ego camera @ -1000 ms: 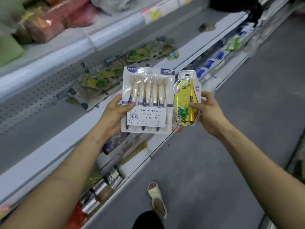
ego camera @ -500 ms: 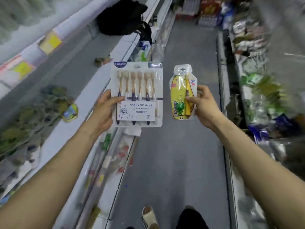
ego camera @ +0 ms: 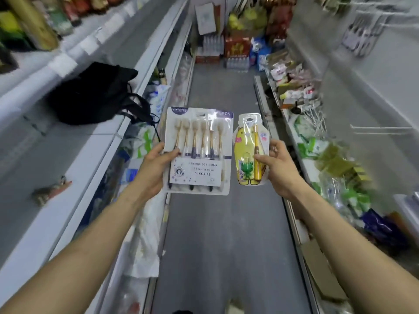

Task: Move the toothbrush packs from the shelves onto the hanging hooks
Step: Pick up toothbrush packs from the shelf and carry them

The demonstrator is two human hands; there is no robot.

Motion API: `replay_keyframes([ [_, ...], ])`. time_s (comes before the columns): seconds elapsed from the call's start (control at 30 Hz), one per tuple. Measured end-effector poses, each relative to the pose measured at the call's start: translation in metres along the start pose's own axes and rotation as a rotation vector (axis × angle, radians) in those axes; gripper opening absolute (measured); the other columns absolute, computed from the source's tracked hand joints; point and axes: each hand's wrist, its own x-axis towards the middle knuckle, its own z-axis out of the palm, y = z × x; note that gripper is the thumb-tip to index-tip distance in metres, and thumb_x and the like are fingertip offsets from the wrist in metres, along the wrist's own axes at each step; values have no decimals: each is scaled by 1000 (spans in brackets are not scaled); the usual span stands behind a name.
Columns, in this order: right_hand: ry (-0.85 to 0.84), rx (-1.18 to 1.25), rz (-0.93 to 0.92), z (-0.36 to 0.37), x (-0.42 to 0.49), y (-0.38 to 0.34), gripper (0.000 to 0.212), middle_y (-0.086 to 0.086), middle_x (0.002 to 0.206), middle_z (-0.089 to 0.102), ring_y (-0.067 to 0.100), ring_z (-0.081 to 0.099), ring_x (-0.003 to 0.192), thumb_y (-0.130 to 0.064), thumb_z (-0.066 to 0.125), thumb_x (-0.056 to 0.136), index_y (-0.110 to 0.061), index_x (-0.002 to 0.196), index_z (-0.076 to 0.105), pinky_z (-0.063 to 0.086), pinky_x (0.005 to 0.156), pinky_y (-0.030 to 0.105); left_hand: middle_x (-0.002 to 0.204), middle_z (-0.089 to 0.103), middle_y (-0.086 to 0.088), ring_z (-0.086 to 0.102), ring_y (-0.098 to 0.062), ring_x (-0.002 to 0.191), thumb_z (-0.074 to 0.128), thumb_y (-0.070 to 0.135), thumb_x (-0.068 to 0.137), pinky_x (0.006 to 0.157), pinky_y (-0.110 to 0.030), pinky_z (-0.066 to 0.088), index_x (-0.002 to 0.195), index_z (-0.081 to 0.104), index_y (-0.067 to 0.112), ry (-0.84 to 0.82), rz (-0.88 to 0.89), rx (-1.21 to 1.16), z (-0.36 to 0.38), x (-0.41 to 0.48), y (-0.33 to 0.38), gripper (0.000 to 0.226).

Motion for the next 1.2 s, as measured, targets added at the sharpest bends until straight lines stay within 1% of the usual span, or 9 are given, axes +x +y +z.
replay_keyframes([
  [0.17, 10, 4, 3, 8, 121, -31, 41, 19, 132, 65, 29, 72, 113, 6, 64, 95, -20, 125, 54, 61, 80, 37, 115, 78, -9, 76, -21, 102, 66, 7, 100, 83, -39, 62, 126, 67, 13, -19, 16, -1, 35, 118, 35, 27],
  [0.37, 84, 2, -45, 24, 269, -48, 43, 13, 123, 73, 30, 72, 114, 8, 64, 95, -13, 131, 52, 62, 90, 47, 121, 76, -15, 75, -29, 108, 64, 6, 100, 82, -41, 63, 134, 64, 10, -117, 6, -2, 55, 292, 64, 34],
  [0.47, 184, 45, -40, 32, 325, -66, 47, 3, 115, 75, 24, 74, 110, 10, 64, 95, -10, 136, 50, 63, 89, 46, 113, 77, -13, 77, -26, 100, 63, 5, 100, 76, -40, 64, 134, 61, 5, -169, -7, 12, 67, 378, 85, 34],
  [0.57, 249, 45, -66, 34, 378, -88, 44, -6, 102, 79, 28, 72, 106, 11, 65, 93, -18, 124, 55, 61, 90, 59, 118, 75, -16, 77, -24, 99, 64, 7, 99, 75, -39, 64, 127, 65, 8, -225, -35, 14, 86, 455, 113, 28],
  [0.73, 381, 33, -102, 27, 465, -122, 45, 14, 121, 73, 44, 74, 105, 6, 66, 95, -23, 127, 53, 54, 78, 79, 110, 76, -11, 76, -25, 97, 64, 7, 101, 77, -48, 65, 116, 62, 11, -369, 3, 54, 160, 566, 161, 16],
  [0.9, 476, 147, -125, -3, 547, -151, 47, 14, 125, 70, 27, 78, 89, 8, 60, 99, -15, 137, 46, 62, 52, 46, 112, 77, -15, 75, -31, 104, 64, 6, 100, 86, -49, 62, 115, 64, 11, -530, 23, 76, 247, 668, 180, 16],
  [1.03, 560, 132, -192, -38, 621, -173, 46, 8, 114, 74, 21, 78, 89, 8, 62, 97, -13, 136, 48, 63, 62, 48, 115, 76, -15, 74, -33, 107, 65, 7, 100, 83, -48, 63, 118, 63, 11, -535, 5, 57, 303, 739, 185, 18],
  [1.13, 589, 135, -231, -59, 664, -189, 39, 11, 118, 73, 38, 73, 108, 7, 64, 96, -20, 122, 54, 60, 83, 59, 119, 76, -16, 74, -34, 109, 65, 9, 100, 83, -47, 63, 125, 62, 8, -551, -18, 84, 332, 785, 187, 25],
  [1.2, 593, 132, -249, -74, 696, -207, 37, 10, 117, 74, 42, 74, 103, 5, 65, 97, -23, 119, 55, 54, 81, 68, 123, 74, -19, 73, -35, 111, 65, 10, 100, 84, -48, 63, 132, 59, 5, -572, -9, 94, 357, 819, 195, 33],
])
